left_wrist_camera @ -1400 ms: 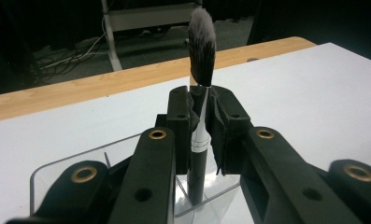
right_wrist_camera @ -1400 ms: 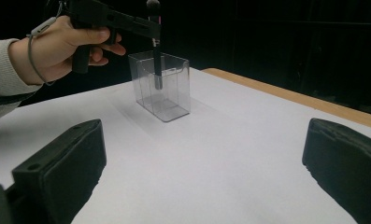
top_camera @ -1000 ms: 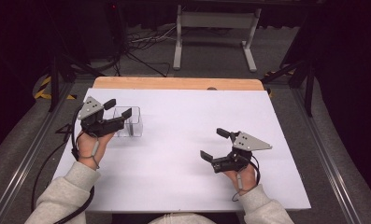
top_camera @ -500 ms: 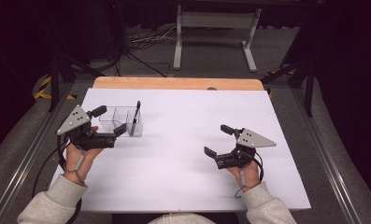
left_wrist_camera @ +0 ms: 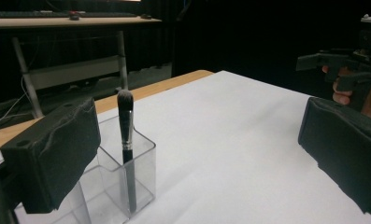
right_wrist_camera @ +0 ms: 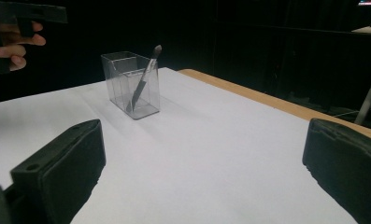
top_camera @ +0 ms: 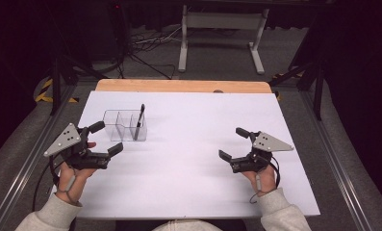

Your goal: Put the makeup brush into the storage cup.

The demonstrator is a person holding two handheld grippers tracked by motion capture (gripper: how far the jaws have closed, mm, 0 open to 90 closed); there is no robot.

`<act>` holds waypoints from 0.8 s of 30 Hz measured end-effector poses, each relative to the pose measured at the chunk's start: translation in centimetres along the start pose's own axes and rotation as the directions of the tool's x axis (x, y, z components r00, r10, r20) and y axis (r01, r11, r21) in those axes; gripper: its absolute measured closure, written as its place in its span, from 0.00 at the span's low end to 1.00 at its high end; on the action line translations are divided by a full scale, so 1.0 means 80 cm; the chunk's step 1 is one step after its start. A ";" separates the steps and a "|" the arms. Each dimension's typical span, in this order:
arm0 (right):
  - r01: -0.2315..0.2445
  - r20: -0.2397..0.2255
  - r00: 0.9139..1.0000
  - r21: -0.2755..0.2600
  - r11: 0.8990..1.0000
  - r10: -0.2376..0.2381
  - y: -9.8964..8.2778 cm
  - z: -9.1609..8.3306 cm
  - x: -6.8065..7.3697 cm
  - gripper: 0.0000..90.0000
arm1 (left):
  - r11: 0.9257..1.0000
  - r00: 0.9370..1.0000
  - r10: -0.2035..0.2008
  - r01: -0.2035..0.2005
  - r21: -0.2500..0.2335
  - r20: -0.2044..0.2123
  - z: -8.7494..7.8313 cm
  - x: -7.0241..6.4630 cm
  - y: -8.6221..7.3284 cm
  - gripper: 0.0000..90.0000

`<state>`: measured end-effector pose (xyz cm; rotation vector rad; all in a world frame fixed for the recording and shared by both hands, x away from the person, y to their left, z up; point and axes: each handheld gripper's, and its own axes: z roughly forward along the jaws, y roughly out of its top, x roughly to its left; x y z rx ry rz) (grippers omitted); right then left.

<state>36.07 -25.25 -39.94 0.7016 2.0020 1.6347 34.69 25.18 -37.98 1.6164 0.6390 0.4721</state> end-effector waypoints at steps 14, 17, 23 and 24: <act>0.028 0.023 0.999 0.011 1.000 -0.028 -0.007 -0.016 -0.009 0.00 | 0.999 0.999 -0.045 0.045 0.016 0.014 -0.015 0.001 -0.033 0.00; 0.034 0.026 0.999 0.015 0.999 -0.035 -0.010 -0.022 -0.011 0.00 | 0.998 0.998 -0.058 0.058 0.021 0.018 -0.016 0.001 -0.041 0.00; 0.041 0.044 0.998 0.024 0.999 -0.042 -0.018 -0.035 -0.014 0.00 | 0.996 0.996 -0.080 0.080 0.026 0.027 -0.015 0.002 -0.053 0.00; 0.039 0.042 0.998 0.019 0.999 -0.040 -0.019 -0.036 -0.014 0.00 | 0.996 0.996 -0.083 0.083 0.024 0.027 -0.015 0.002 -0.054 0.00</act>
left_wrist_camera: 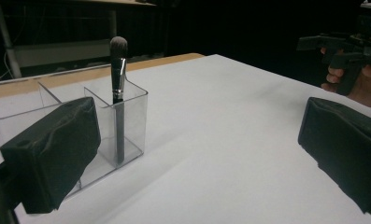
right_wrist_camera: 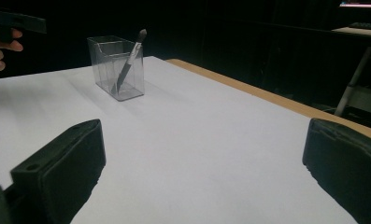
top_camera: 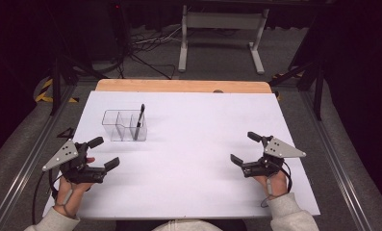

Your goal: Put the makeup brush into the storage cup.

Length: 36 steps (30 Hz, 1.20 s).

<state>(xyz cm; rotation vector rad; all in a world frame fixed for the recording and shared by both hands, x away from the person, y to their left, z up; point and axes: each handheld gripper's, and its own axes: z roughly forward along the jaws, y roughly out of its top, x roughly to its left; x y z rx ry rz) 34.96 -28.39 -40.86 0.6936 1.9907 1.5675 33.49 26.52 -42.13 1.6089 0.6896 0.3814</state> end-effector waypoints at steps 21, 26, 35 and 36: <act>0.024 0.006 1.000 -0.029 0.999 -0.024 -0.030 -0.003 0.006 0.00 | 0.999 1.000 -0.008 0.007 0.032 0.018 0.015 0.002 -0.038 0.00; 0.021 0.009 1.000 -0.031 0.999 -0.021 -0.035 -0.001 0.004 0.00 | 0.999 1.000 -0.007 0.007 0.047 0.000 0.017 0.006 -0.043 0.00; 0.020 0.000 1.000 -0.029 0.999 -0.020 -0.037 0.003 0.005 0.00 | 0.999 1.000 -0.025 0.026 0.041 -0.011 0.013 0.011 -0.047 0.00; 0.018 0.000 1.000 -0.034 0.999 -0.018 -0.036 0.002 0.005 0.00 | 0.999 1.000 -0.020 0.020 0.043 -0.009 0.013 0.010 -0.047 0.00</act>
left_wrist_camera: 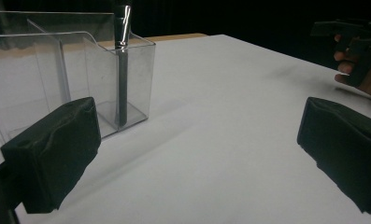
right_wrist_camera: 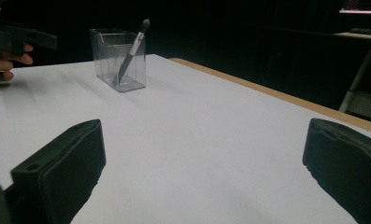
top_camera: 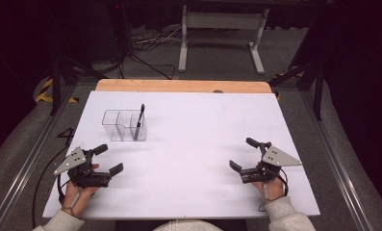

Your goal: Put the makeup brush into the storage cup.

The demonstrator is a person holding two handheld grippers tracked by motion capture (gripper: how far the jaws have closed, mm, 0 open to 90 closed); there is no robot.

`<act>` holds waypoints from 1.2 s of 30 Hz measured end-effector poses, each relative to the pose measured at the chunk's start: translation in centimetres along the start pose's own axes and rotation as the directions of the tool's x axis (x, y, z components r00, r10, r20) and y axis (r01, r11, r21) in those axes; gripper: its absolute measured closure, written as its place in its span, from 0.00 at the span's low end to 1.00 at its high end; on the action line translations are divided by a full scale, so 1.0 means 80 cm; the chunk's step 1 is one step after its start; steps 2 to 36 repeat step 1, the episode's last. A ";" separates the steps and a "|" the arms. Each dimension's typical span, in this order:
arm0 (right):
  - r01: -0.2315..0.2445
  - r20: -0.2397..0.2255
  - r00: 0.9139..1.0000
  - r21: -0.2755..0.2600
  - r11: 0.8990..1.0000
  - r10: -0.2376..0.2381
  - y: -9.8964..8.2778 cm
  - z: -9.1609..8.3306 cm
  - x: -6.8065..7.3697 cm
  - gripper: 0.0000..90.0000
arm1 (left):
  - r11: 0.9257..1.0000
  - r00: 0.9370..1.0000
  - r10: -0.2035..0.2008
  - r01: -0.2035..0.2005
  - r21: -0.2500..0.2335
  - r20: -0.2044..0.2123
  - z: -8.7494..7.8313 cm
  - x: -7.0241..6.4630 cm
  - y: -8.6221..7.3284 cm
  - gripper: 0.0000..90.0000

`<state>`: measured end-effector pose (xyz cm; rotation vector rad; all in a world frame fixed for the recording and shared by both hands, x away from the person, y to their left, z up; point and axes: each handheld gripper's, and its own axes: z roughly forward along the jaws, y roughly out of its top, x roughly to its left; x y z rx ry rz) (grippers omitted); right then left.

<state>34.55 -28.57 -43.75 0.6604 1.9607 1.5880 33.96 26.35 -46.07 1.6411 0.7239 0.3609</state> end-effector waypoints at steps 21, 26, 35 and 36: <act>0.000 -0.001 1.000 -0.003 1.000 0.000 0.001 0.000 0.000 0.00 | 1.000 1.000 0.006 -0.006 -0.002 0.002 0.000 0.000 0.000 0.00; 0.000 -0.001 1.000 -0.003 1.000 0.000 0.001 0.000 0.000 0.00 | 1.000 1.000 0.006 -0.006 -0.002 0.002 0.000 0.000 0.000 0.00; 0.000 -0.001 1.000 -0.003 1.000 0.000 0.001 0.000 0.000 0.00 | 1.000 1.000 0.006 -0.006 -0.002 0.002 0.000 0.000 0.000 0.00; 0.000 -0.001 1.000 -0.003 1.000 0.000 0.001 0.000 0.000 0.00 | 1.000 1.000 0.006 -0.006 -0.002 0.002 0.000 0.000 0.000 0.00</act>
